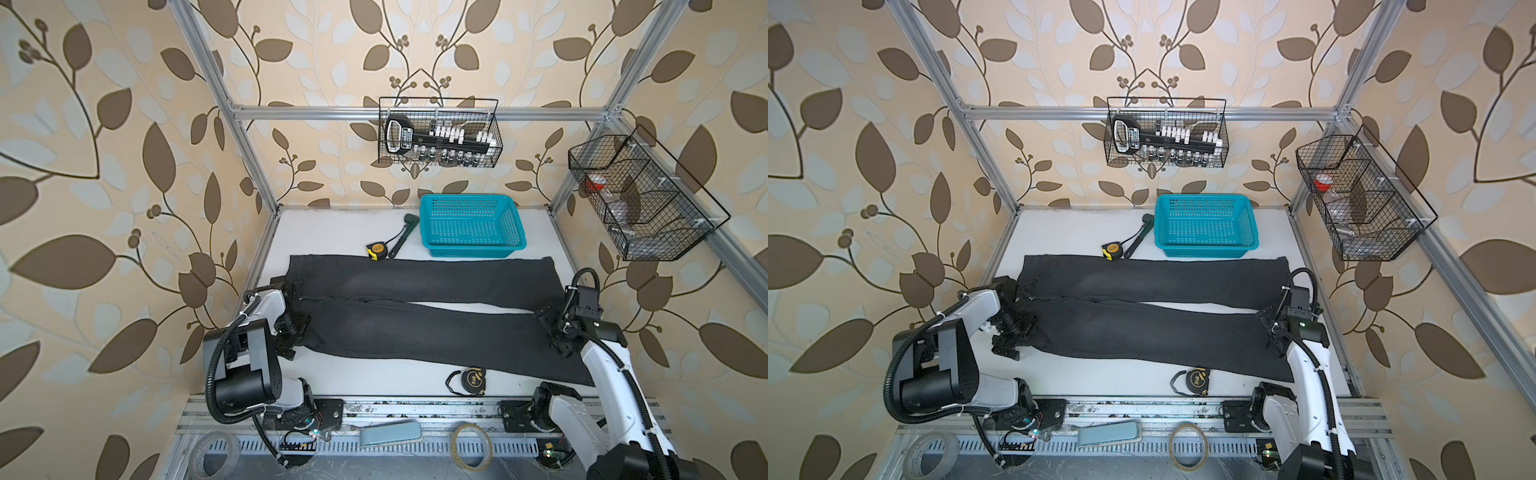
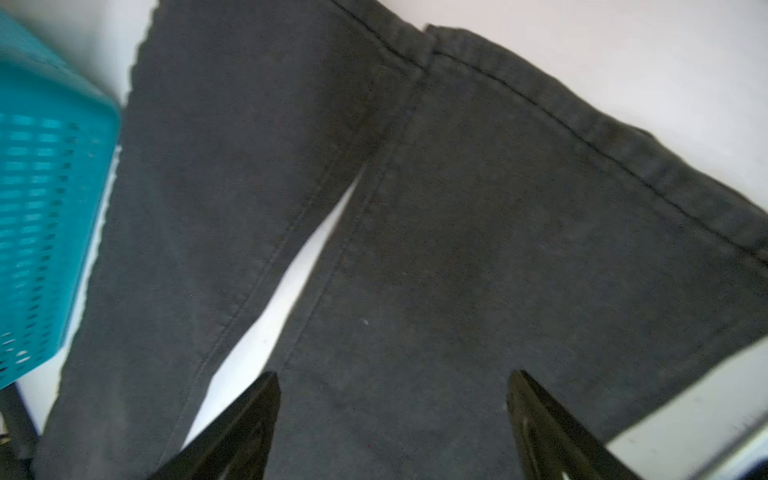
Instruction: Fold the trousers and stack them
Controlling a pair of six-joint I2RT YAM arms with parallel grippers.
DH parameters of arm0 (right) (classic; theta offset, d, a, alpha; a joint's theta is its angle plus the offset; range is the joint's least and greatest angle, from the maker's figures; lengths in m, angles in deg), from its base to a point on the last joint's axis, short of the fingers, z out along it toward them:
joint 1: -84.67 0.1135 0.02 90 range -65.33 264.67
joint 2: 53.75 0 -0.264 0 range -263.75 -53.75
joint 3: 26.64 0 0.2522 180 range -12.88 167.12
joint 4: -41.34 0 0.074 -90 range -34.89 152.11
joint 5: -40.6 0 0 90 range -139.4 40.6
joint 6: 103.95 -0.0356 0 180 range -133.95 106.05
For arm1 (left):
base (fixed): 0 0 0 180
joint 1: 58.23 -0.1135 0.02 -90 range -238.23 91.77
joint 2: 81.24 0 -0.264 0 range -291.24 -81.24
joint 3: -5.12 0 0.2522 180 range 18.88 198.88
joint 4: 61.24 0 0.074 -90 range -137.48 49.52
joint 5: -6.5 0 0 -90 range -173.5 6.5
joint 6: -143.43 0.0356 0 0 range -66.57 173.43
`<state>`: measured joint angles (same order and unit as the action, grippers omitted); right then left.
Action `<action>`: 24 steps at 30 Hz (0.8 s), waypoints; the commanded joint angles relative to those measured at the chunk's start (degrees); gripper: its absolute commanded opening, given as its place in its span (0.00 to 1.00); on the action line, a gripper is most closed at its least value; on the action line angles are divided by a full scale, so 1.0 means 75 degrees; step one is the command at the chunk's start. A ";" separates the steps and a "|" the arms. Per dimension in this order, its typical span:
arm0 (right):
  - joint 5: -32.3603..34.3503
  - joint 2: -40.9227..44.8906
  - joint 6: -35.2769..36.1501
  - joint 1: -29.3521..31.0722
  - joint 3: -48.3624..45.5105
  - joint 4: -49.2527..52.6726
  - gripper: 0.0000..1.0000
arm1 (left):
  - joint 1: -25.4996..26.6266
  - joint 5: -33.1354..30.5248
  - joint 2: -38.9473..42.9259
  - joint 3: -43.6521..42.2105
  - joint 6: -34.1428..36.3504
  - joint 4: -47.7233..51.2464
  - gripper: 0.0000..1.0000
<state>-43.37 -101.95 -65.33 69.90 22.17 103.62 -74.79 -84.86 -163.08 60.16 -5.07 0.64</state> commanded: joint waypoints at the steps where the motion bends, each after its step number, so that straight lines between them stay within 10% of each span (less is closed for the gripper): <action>1: 0.0695 0.0209 -0.1021 -0.0052 -0.0164 0.1176 0.86 | -0.0048 0.0100 -0.0537 -0.0371 0.0018 -0.0593 0.73; 11: 0.1185 0.0274 -0.1845 -0.0492 -0.0415 0.1939 0.83 | -0.0046 -0.0121 0.0639 0.0184 0.0247 0.0150 0.25; 24: 0.0801 -0.1250 -0.2135 -0.0389 -0.1314 0.0486 0.79 | -0.0034 0.0145 0.1205 0.0705 0.0410 0.0600 0.00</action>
<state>-37.43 -110.00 -78.88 66.54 13.38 108.91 -74.81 -83.70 -156.15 62.54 -2.58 2.19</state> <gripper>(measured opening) 0.793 0.066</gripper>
